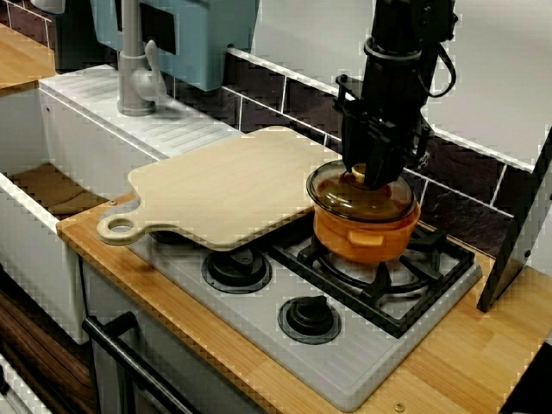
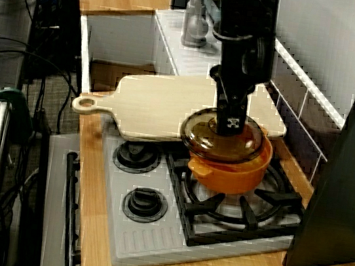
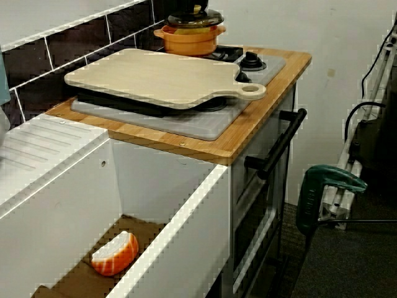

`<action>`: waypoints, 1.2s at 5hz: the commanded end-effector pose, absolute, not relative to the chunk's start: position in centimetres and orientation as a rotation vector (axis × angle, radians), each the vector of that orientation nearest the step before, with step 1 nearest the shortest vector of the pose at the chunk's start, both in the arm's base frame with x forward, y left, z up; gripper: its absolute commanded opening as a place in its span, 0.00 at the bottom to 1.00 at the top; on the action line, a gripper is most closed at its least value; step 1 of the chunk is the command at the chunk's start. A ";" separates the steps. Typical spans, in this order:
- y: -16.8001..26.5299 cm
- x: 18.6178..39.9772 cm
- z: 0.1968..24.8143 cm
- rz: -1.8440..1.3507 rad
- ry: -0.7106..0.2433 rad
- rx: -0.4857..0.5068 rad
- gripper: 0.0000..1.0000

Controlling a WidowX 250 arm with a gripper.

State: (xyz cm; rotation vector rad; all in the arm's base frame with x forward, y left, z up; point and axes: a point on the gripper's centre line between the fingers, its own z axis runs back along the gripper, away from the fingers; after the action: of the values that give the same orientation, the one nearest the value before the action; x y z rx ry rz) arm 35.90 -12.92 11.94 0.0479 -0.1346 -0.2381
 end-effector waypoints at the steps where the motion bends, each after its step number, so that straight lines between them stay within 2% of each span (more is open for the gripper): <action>1: -12.7 36.8 13.1 -0.226 -0.169 0.041 1.00; 6: -11.5 35.4 14.4 -0.224 -0.158 0.009 1.00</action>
State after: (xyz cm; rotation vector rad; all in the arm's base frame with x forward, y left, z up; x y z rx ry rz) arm 35.59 -11.54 11.41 0.0259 -0.0784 -0.2258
